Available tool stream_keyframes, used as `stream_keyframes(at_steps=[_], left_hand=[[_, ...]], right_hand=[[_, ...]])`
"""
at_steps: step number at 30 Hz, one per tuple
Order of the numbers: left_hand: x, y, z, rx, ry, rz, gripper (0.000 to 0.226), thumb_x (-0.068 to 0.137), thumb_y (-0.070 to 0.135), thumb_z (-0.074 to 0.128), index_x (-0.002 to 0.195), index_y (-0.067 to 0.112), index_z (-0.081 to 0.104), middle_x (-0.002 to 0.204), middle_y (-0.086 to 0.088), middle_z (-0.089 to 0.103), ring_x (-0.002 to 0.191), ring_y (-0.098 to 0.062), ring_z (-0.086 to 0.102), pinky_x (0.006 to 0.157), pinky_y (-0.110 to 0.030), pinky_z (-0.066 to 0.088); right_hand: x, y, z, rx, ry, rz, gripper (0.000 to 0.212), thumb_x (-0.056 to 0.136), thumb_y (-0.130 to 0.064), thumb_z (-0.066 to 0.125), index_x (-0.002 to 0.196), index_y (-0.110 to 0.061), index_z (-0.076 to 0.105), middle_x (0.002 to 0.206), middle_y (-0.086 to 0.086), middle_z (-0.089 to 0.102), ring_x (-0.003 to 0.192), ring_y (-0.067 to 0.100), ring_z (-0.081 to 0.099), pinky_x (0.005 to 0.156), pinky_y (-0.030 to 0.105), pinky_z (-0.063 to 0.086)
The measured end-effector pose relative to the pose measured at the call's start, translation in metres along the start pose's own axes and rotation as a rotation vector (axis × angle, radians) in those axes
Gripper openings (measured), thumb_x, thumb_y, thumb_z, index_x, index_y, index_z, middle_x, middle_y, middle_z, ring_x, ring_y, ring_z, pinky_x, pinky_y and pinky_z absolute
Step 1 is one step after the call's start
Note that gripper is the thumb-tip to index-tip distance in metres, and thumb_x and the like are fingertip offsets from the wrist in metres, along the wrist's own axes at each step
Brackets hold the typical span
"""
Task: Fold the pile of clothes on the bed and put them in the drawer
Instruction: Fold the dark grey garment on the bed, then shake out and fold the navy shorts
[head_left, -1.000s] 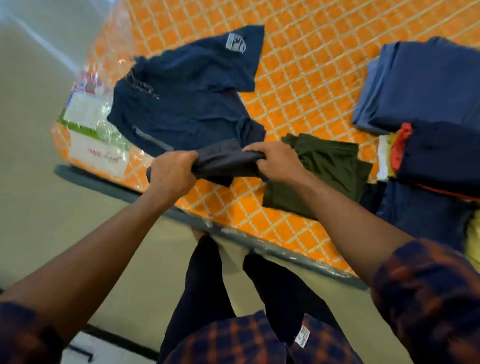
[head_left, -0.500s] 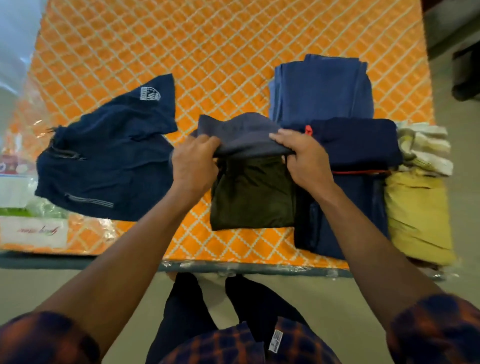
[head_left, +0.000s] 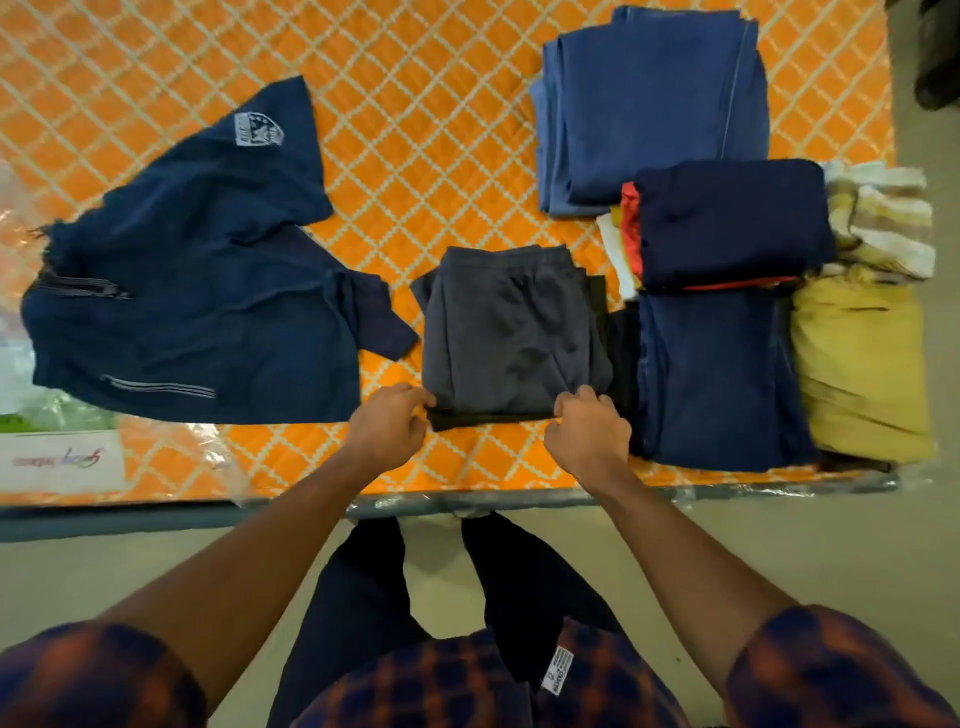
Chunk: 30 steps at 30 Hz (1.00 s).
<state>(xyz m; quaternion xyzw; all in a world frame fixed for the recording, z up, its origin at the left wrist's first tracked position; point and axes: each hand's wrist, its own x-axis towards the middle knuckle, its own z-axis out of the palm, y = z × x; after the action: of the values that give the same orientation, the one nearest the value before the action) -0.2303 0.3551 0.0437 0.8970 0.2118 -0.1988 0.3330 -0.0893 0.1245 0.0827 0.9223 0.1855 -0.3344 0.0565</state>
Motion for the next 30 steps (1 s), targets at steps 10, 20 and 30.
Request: stream_keyframes(at_steps=[10,20,30], left_hand=[[-0.078,-0.196,-0.096,-0.705,0.419,-0.777,0.025,0.094,0.009,0.058,0.119,0.011,0.061,0.102,-0.005,0.064,0.101,-0.034,0.063,0.079,-0.034,0.045],[-0.050,-0.342,-0.149,-1.257,0.656,-0.883,0.072,0.085,0.012,0.077,0.140,0.016,0.032,0.131,-0.011,0.057,0.111,-0.031,0.063,0.083,-0.047,0.057],[-0.037,-0.346,-0.179,-1.387,0.668,-0.770,0.026,0.078,-0.004,0.065,0.091,0.019,0.064,0.091,-0.005,0.069,0.082,-0.025,0.065,0.064,-0.031,0.053]], right_hand=[[0.024,-0.266,-0.014,0.146,-0.352,-0.518,0.022,0.097,-0.028,0.061,0.116,-0.023,0.071,0.120,-0.002,0.069,0.112,0.021,0.062,0.084,0.032,0.049],[0.062,-0.487,0.066,0.140,-0.321,-0.543,0.066,0.093,-0.041,0.066,0.152,-0.030,0.037,0.151,0.002,0.034,0.138,0.031,0.033,0.103,0.044,0.043],[0.067,-0.483,0.068,0.361,-0.415,-0.471,0.059,0.092,-0.042,0.071,0.145,-0.028,0.049,0.135,-0.002,0.050,0.124,0.018,0.053,0.099,0.033,0.048]])
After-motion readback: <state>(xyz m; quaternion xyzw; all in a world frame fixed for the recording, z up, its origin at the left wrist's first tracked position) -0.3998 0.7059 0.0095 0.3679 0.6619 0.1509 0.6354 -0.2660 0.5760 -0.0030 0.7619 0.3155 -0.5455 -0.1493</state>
